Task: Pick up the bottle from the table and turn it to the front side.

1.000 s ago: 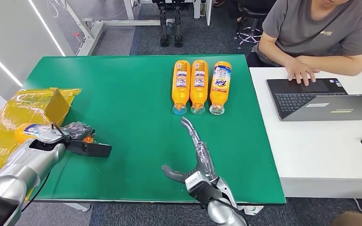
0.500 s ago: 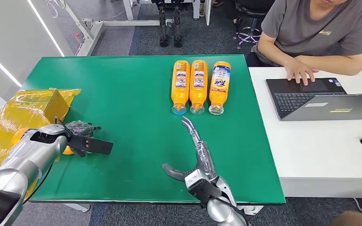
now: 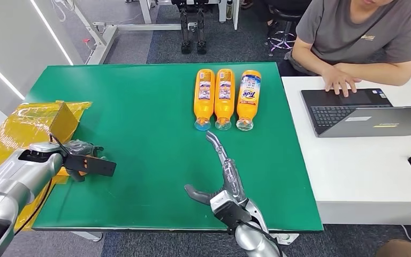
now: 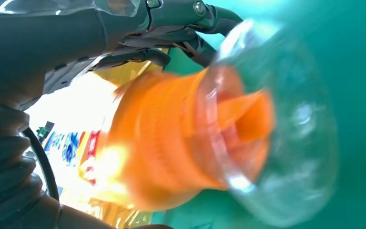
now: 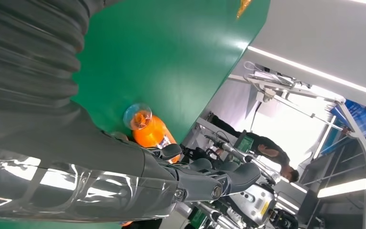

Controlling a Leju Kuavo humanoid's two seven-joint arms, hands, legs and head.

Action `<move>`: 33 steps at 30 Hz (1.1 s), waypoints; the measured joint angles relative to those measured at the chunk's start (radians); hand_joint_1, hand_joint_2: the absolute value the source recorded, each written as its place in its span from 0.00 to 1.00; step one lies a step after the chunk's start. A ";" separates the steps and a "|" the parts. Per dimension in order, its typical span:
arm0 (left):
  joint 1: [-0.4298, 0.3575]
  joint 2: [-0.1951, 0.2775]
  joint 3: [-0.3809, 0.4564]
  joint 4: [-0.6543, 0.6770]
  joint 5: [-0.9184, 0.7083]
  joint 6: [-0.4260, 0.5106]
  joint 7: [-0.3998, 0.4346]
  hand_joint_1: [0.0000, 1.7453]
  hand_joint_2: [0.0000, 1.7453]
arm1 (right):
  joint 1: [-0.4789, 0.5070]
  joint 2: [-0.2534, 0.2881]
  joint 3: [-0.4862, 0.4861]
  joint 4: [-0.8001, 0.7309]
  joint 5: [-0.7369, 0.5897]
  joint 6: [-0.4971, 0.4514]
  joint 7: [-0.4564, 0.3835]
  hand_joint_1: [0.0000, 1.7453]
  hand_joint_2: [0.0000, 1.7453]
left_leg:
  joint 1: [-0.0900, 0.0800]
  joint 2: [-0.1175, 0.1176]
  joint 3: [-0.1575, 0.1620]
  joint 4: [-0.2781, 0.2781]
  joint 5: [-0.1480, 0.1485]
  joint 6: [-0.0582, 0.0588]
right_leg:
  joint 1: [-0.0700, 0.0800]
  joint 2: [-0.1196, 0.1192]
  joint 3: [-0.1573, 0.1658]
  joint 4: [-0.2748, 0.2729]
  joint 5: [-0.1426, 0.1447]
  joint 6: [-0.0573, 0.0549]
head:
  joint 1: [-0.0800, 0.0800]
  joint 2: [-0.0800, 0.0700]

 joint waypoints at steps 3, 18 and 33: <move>-0.001 0.020 0.000 0.000 -0.003 -0.020 -0.003 0.00 1.00 | 0.000 0.000 0.000 -0.001 -0.001 0.008 0.006 0.00 1.00 | 0.000 0.000 0.000 0.000 0.000 0.000 | 0.000 0.000 0.000 0.000 0.000 0.000 | 0.000 0.000; 0.047 0.169 0.006 -0.047 0.051 -0.008 -0.040 0.00 1.00 | 0.045 0.000 -0.002 -0.077 0.039 0.035 0.062 0.00 1.00 | 0.000 0.005 -0.002 0.000 0.000 -0.003 | 0.000 0.005 -0.004 0.000 0.001 -0.001 | 0.000 0.000; 0.207 0.506 0.062 -0.450 0.243 -0.140 0.019 0.00 1.00 | 0.114 -0.003 -0.024 -0.112 0.061 0.066 0.051 0.00 1.00 | 0.001 0.006 -0.005 -0.001 -0.001 -0.005 | 0.001 0.007 -0.008 0.000 0.000 -0.002 | 0.000 0.000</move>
